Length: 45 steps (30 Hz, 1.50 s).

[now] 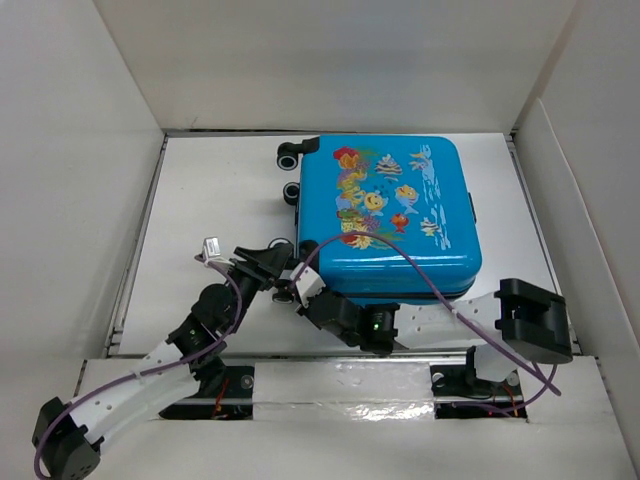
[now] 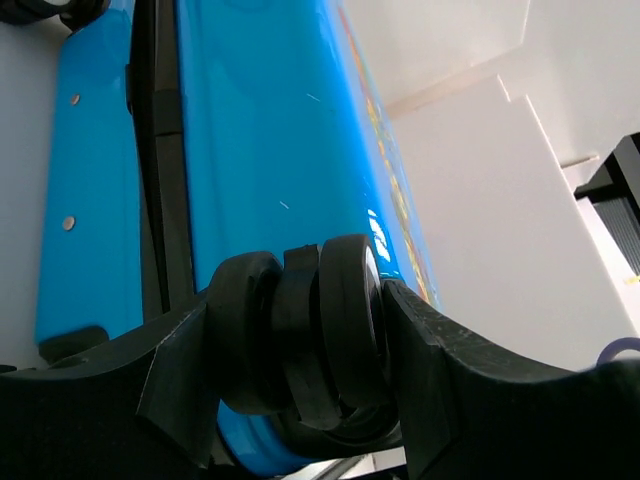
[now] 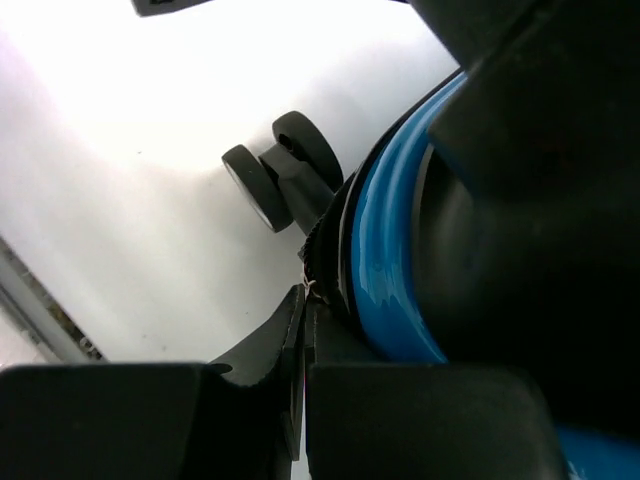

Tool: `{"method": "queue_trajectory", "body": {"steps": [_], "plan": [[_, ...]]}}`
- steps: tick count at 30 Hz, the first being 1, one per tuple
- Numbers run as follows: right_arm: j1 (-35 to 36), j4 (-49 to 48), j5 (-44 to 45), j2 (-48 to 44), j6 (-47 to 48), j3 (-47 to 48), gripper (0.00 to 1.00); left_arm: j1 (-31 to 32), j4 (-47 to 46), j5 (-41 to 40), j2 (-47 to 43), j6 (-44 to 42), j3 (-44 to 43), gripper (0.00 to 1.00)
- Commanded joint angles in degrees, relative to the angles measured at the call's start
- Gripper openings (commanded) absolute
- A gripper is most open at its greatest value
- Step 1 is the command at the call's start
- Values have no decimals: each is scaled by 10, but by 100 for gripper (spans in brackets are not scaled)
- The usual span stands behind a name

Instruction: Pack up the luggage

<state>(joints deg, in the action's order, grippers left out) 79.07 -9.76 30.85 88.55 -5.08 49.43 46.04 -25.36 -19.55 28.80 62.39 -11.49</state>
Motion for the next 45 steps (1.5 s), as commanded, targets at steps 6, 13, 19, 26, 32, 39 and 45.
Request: {"method": "queue_trajectory", "body": {"steps": [6, 13, 19, 26, 32, 39, 45], "plan": [[-25, -123, -66, -225, -29, -163, 0, 186, 2, 36, 127, -63, 29, 0], [-85, 47, -62, -511, -22, -230, 0, 282, -83, -49, 321, -104, -86, 0], [-124, 70, -79, -601, -91, -299, 0, 276, -186, -2, 481, -147, -202, 0], [-17, -144, 71, -490, -239, -397, 0, 258, -199, 26, 534, -169, -272, 9], [21, -10, 138, -459, -232, -314, 0, 195, -83, 20, 430, -171, -248, 75], [21, -6, 134, -535, -185, -337, 0, -107, 109, 204, 316, -187, -300, 85], [15, 23, 128, -560, -153, -325, 0, -260, 188, 288, 415, -300, -418, 70]]}}
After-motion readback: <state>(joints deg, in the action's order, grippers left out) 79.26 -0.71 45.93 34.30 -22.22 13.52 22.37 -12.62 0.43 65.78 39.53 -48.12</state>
